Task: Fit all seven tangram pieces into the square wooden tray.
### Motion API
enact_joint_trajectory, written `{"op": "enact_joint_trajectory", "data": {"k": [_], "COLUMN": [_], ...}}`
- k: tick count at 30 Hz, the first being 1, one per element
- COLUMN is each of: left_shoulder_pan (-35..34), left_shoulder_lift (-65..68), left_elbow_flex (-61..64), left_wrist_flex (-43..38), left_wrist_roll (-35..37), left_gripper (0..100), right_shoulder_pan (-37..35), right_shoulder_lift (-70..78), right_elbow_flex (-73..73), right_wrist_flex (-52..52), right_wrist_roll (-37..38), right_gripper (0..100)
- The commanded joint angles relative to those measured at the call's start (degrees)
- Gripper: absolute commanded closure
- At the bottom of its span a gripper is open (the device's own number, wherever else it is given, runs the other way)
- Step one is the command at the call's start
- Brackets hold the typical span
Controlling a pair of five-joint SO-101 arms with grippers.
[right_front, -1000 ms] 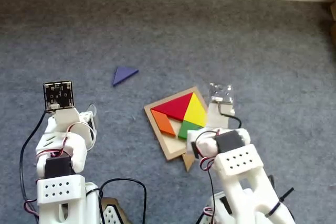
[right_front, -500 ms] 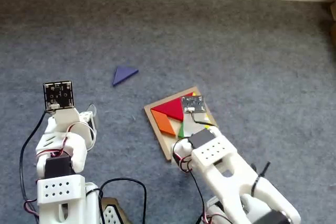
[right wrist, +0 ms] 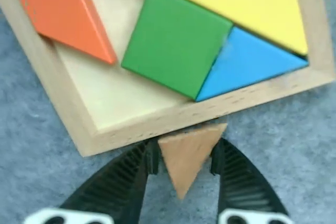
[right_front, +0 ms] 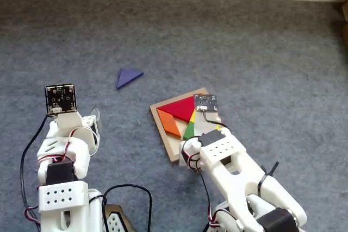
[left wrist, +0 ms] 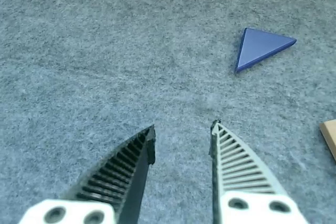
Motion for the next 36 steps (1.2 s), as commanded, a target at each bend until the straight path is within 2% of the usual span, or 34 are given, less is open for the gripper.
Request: {"op": "enact_joint_trajectory", "data": {"k": [1, 6, 10, 16, 19, 25, 31, 36], "left_shoulder_pan": [-0.2, -0.2, -0.2, -0.2, -0.2, -0.4, -0.6, -0.6], "left_shoulder_lift": [-0.8, -0.9, -0.9, -0.9, -0.9, -0.9, -0.9, -0.9], "left_elbow_flex": [-0.5, -0.1, 0.0, 0.0, 0.0, 0.0, 0.0, 0.0], "left_wrist_flex": [-0.9, -1.1, -1.1, -1.1, -1.1, -1.1, -1.1, -1.1], "left_wrist_roll": [-0.4, -0.4, -0.4, -0.4, -0.4, -0.4, -0.4, -0.4], "left_gripper": [81, 81, 81, 81, 81, 81, 81, 81], "right_shoulder_pan": [1.3, 2.2, 4.4, 4.8, 4.8, 4.8, 4.8, 5.0], "right_shoulder_lift": [0.0, -3.2, -11.8, -25.7, -28.0, -22.5, -12.0, -3.9], "right_elbow_flex": [-0.5, -0.7, -0.4, -0.5, -0.9, -0.7, -3.0, -8.4], "right_wrist_flex": [-1.9, -1.5, 1.1, 3.8, 3.7, -7.0, -10.9, -10.9], "right_wrist_roll": [1.4, 9.7, 14.9, 16.2, 16.2, 16.4, 26.6, 29.4], "right_gripper": [92.3, 98.5, 99.2, 99.2, 99.2, 99.1, 99.1, 99.1]}}
